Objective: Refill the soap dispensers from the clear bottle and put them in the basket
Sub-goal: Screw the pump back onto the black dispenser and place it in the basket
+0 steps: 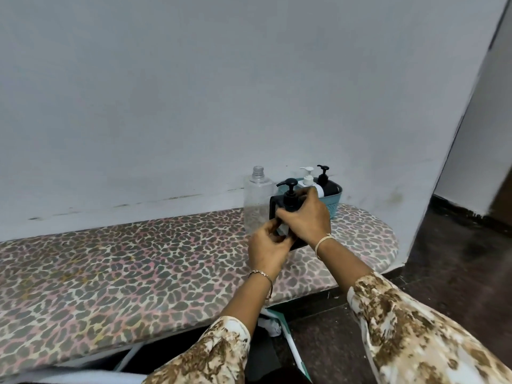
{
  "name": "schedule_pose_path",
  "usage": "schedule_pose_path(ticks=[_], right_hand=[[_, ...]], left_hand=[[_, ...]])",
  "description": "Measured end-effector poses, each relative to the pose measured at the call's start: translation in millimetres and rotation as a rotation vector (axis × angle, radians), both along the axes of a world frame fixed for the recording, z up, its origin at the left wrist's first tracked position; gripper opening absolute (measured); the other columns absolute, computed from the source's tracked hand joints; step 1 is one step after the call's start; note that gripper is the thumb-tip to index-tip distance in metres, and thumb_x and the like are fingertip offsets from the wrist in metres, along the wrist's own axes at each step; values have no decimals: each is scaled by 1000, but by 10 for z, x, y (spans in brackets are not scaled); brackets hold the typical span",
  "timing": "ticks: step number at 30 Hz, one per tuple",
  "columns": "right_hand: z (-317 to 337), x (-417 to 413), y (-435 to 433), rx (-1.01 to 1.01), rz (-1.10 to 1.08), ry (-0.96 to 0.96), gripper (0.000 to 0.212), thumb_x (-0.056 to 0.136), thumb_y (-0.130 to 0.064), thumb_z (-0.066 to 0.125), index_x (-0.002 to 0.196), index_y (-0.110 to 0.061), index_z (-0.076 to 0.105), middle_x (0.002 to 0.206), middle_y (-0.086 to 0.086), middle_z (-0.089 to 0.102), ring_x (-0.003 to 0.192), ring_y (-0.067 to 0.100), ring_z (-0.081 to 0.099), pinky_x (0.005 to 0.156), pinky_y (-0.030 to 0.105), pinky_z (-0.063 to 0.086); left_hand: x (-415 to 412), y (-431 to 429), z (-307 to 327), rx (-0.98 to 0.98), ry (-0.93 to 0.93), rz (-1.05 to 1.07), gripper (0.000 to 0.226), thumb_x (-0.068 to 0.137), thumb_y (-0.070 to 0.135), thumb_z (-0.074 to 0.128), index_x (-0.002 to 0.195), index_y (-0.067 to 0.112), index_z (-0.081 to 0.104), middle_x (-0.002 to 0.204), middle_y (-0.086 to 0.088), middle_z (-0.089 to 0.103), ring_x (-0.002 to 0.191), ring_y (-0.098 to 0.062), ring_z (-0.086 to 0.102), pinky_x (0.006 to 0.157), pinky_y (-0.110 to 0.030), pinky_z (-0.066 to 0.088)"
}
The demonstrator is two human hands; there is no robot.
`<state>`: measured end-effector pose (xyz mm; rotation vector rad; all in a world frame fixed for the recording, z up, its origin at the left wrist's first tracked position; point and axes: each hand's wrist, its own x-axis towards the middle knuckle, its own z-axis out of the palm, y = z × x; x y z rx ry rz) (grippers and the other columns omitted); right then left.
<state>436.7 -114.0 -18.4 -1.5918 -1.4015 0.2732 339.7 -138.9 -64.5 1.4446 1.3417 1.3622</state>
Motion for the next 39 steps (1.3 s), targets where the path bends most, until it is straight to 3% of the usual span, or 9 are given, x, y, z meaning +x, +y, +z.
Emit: schedule_pose_path(ticks=[6,9,16,19,24,27,31,34,39], right_hand=[[136,359,385,48,-67,107,51,65,-35,78,109,-15,61,112,3,65,106,21,60,85,32,49],[246,458,633,92,-72,117,48,63,-35,78,105,-17,62,109,4,65,104,21,60,88,37,51],[444,575,1234,164,-54,126,45,62,-33,77,102,-18,63,105,5,65,100,21,61,87,36,52],[442,603,1466,182,-43,110,46,62,-33,78,102,-18,64,104,5,66,99,21,61,87,35,51],[376,654,1768,167,-34,76,46,64,-33,79,104,-17,64,104,3,66,100,19,60,87,32,50],[301,655,1877,147,-25,72,46,64,-33,79,105,-17,64,105,3,66,101,19,60,87,29,48],[269,619,1973,140,-19,42,46,66,-32,79,107,-15,66,108,4,65,104,18,58,83,22,42],[287,572,2007,132,-27,47,48,64,-33,79,107,-13,67,107,3,66,102,18,60,85,25,45],[168,579,2003,83,-57,63,47,65,-35,77,106,-14,67,106,2,68,100,18,62,82,26,48]], left_hand=[[277,340,229,29,80,-112,45,81,13,73,125,15,60,106,-4,72,87,-11,70,83,-28,57],[359,555,412,54,98,-135,48,82,11,72,127,11,58,112,-4,70,91,-15,70,86,-31,56],[479,1136,601,73,90,-168,50,87,3,66,134,11,52,125,-3,63,101,-12,65,85,-17,50],[547,1332,592,88,133,-154,51,86,-2,60,134,12,51,121,-5,66,101,-11,63,86,-16,47],[647,1619,540,88,197,-120,54,85,0,61,136,14,49,118,-4,66,98,-13,62,82,-17,45],[698,1707,461,82,205,-99,56,87,4,60,140,17,46,127,-3,61,112,-17,59,83,-16,41],[726,1768,320,90,197,-56,56,85,4,61,137,18,48,124,-5,62,112,-21,60,85,-18,42],[711,1776,275,103,220,-9,58,85,6,61,139,21,47,123,-2,63,110,-19,60,85,-17,40],[703,1775,204,97,211,-1,55,84,12,62,136,24,49,117,-1,66,104,-20,63,88,-31,52]])
